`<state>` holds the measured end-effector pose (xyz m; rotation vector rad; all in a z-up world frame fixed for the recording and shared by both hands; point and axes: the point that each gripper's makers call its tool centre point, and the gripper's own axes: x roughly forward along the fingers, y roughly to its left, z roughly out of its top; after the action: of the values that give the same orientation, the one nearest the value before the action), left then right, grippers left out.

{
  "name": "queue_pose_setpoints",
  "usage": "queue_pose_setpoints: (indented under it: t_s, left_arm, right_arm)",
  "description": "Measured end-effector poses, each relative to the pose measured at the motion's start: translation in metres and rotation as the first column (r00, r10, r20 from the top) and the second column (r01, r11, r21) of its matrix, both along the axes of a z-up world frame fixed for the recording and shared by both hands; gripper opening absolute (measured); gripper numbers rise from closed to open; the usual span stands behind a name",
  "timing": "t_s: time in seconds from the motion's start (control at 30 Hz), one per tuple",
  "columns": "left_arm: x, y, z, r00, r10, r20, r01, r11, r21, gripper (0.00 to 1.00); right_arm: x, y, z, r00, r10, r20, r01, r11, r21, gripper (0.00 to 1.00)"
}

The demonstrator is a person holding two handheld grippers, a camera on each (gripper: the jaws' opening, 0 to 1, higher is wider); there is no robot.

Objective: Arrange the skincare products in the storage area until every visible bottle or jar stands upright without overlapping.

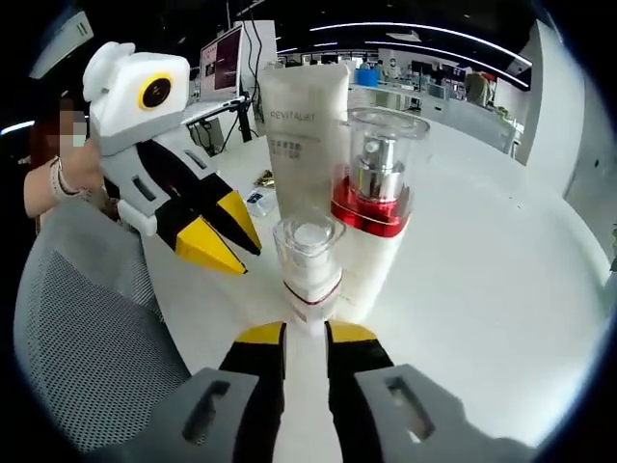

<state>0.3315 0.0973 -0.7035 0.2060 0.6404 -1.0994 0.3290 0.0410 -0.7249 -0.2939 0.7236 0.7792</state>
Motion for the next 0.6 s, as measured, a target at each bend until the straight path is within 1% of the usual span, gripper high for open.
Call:
queue_pose_setpoints:
  t_s: [0.17,0.23,0.33,0.6]
  left_arm:
    - [0.001,0.012,0.004,1.0,0.024,0.008,-0.024,1.0,0.001,0.08]
    - [0.004,0.018,0.006,0.999,0.042,0.028,-0.042,0.999,0.011,0.1]
    - [0.005,0.025,0.01,0.997,0.066,0.033,-0.066,0.998,0.01,0.14]
    - [0.008,0.044,0.021,0.99,0.129,0.063,-0.13,0.992,0.005,0.22]
  right_arm:
    - [-0.001,-0.003,0.005,1.0,0.001,0.003,-0.001,1.0,-0.01,0.18]
    - [-0.002,-0.003,0.008,1.0,-0.004,0.007,0.004,1.0,-0.007,0.2]
    - [-0.003,-0.003,0.011,1.0,-0.011,0.009,0.011,1.0,-0.005,0.22]
    - [-0.005,-0.007,0.023,0.999,-0.043,0.021,0.043,0.999,0.005,0.33]
